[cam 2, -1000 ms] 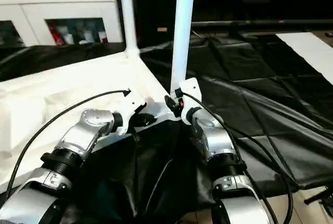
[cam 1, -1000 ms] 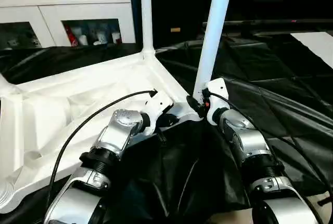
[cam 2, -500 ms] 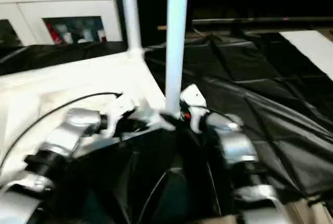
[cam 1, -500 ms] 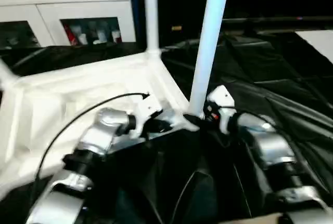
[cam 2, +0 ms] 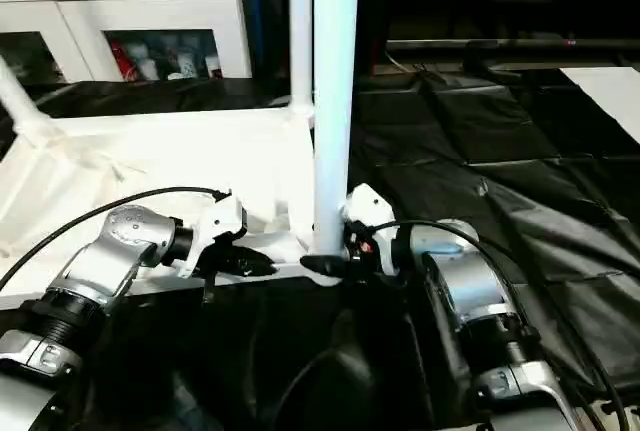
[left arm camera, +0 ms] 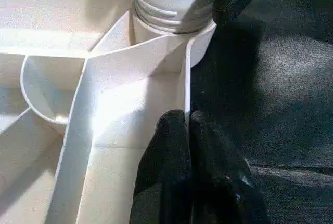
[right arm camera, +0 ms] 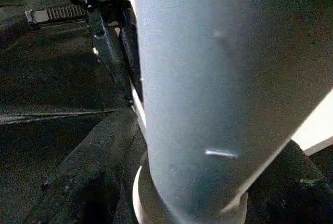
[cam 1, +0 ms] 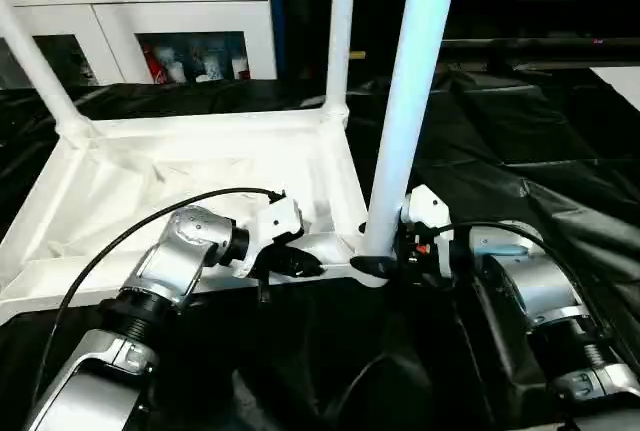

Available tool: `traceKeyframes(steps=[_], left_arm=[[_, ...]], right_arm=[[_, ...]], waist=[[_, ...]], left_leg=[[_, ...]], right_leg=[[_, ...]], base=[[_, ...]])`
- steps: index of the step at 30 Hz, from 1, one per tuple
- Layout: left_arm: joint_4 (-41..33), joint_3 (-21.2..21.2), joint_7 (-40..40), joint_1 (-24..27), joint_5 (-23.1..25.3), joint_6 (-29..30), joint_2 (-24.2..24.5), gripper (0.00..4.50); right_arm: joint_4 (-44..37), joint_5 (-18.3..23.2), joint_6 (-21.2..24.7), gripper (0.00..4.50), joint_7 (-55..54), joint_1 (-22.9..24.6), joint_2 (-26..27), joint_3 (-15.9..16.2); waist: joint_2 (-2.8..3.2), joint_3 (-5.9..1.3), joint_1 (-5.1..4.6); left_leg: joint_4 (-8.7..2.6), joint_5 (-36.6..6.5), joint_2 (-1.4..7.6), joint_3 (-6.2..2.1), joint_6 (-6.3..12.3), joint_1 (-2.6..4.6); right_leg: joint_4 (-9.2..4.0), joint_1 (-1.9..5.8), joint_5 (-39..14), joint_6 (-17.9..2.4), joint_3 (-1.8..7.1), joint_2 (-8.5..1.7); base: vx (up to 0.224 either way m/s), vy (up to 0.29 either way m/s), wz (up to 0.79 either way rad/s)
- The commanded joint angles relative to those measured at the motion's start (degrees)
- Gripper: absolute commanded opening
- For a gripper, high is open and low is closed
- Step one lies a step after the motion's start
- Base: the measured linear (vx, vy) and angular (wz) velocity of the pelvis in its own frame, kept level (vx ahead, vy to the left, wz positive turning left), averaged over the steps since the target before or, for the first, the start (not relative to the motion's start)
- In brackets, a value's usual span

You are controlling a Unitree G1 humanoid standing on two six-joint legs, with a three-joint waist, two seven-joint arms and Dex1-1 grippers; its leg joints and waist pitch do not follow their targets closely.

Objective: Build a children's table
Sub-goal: Rotate leg to tighten

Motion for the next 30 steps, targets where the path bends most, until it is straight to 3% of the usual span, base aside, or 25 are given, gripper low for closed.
traceKeyframes(steps=[1, 2, 6, 10, 11, 12, 14, 15, 20, 22, 23, 25, 26, 30], left_arm=[[-2.7, -1.9, 0.4, -0.8, -1.6, -1.3, -2.2, 0.0], [-2.8, -2.0, 0.4, -0.8, -1.6, -1.3, -2.2, 0.0], [-2.4, -1.6, 1.9, -0.9, -1.4, -1.1, -2.7, 0.0], [-0.5, -0.4, 7.1, -2.0, -0.4, -0.4, -4.9, 0.0], [0.8, 0.6, 11.4, -3.1, 0.2, 1.0, -6.9, 0.0], [0.8, 0.6, 11.4, -3.1, 0.2, 1.0, -6.9, 0.0], [2.6, 2.4, 18.5, -4.7, 0.6, 3.8, -10.2, 0.0], [3.5, 3.4, 21.6, -5.4, 0.5, 5.0, -11.8, 0.0], [4.5, 4.7, 28.0, -6.6, 0.6, 6.5, -15.6, 0.0], [4.0, 3.8, 27.6, -6.5, 0.6, 5.9, -16.7, 0.0], [3.9, 3.7, 27.4, -6.4, 0.7, 5.6, -17.1, 0.0], [3.7, 3.2, 26.8, -6.3, 1.0, 4.8, -17.3, 0.0], [3.5, 2.8, 26.6, -6.1, 1.4, 4.4, -17.0, 0.0], [2.8, 1.8, 23.6, -5.3, 1.5, 3.0, -15.3, 0.0]], right_arm=[[-0.2, 0.0, 1.6, 2.99, 4.9, 1.7, 1.9, 8.0], [-0.3, 0.2, 1.9, 2.74, 5.1, 1.8, 1.9, 8.1], [-0.2, 0.4, 2.0, 2.49, 4.5, 2.1, 2.4, 7.8], [2.7, 0.0, 1.5, 2.27, -1.9, 1.5, 5.6, 5.2], [6.1, -0.6, 2.3, 2.2, -9.8, 0.3, 8.9, 2.4], [6.1, -0.6, 2.3, 2.08, -9.8, 0.3, 8.9, 2.4], [10.2, -0.9, 3.1, 2.07, -19.1, -1.5, 12.7, -0.9], [11.7, -1.0, 3.4, 2.04, -23.2, -2.2, 14.1, -2.3], [15.0, -0.6, 6.4, 2.01, -36.1, -4.2, 18.6, -6.7], [15.7, -1.5, 4.9, 2.01, -38.1, -4.7, 19.7, -6.3], [16.0, -2.2, 3.9, 2.01, -38.0, -4.9, 20.2, -6.0], [16.2, -2.8, 1.6, 2.01, -36.3, -5.0, 20.7, -5.1], [15.6, -2.6, 1.0, 2.56, -34.5, -4.9, 20.9, -4.3], [13.5, -1.1, 1.9, 2.7, -30.5, -4.1, 20.0, -3.2]], waist=[[-0.44, -2.97, 0.09], [-0.45, -3.0, 0.1], [-0.34, -3.09, 0.17], [-0.38, -2.97, 0.14], [-0.36, -2.71, -0.02], [-0.24, -2.63, -0.17], [-0.35, -2.44, -0.82], [-0.3, -2.58, -0.98], [-0.15, -2.3, -1.85], [0.33, -2.44, -2.64], [0.14, -2.56, -2.92], [0.46, -2.62, -2.86], [0.31, -2.58, -2.95], [0.07, -2.58, -2.89]], left_leg=[[-3.79, -15.2, 2.17, -0.39, 2.83, -0.01], [-3.74, -14.8, 2.14, -0.37, 2.92, -0.07], [-3.67, -14.0, 2.18, -0.33, 3.11, -0.02], [-3.64, -14.7, 2.0, -0.29, 2.77, 0.04], [-3.81, -16.0, 1.96, -0.41, 2.29, 0.04], [-3.83, -16.9, 1.92, -0.43, 1.89, 0.17], [-3.58, -20.0, 1.48, -0.75, 0.01, 0.86], [-3.54, -20.4, 1.48, -0.88, 0.02, 1.05], [-3.74, -24.2, 1.31, -1.33, 0.25, 0.68], [-3.94, -25.8, 1.38, -1.63, 0.29, 0.6], [-3.99, -26.0, 1.4, -1.66, 0.6, 0.45], [-4.1, -25.5, 1.49, -1.6, 1.01, 0.37], [-4.14, -25.5, 1.54, -1.51, 1.22, 0.3], [-4.16, -24.8, 1.54, -1.3, 1.85, 0.16]], right_leg=[[-4.14, 2.76, -20.0, -11.3, 2.84, -3.11], [-4.07, 2.82, -19.4, -11.4, 2.84, -3.12], [-3.92, 2.85, -18.0, -11.9, 2.83, -3.08], [-4.29, 2.68, -20.4, -11.3, 2.81, -3.17], [-4.53, 2.57, -23.1, -10.6, 2.7, -3.12], [-4.76, 2.41, -24.9, -10.1, 2.66, -3.13], [-5.76, 1.87, -32.8, -7.5, 2.17, -3.26], [-5.98, 1.75, -33.7, -6.6, 2.1, -3.23], [-6.82, 1.73, -36.4, -4.2, 1.27, -3.03], [-7.09, 1.84, -35.3, -4.1, 0.94, -3.1], [-7.11, 1.97, -34.1, -4.3, 0.88, -3.11], [-6.9, 1.98, -32.1, -5.2, 1.17, -3.21], [-6.87, 1.93, -31.0, -5.8, 1.29, -3.15], [-6.59, 2.03, -29.6, -7.0, 1.62, -3.2]], base=[[0.0, 0.0, 0.0], [0.0, 0.0, 0.0], [0.0, 0.0, 0.0], [0.0, 0.0, 0.0], [0.0, 0.0, 0.0], [0.0, 0.0, 0.0], [0.0, 0.0, 0.0], [0.0, 0.0, 0.0], [-0.033, 0.01, -0.01], [0.0, 0.0, 0.0], [0.0, 0.0, 0.0], [0.0, 0.0, 0.0], [0.0, 0.0, 0.0], [0.0, 0.0, 0.0]])
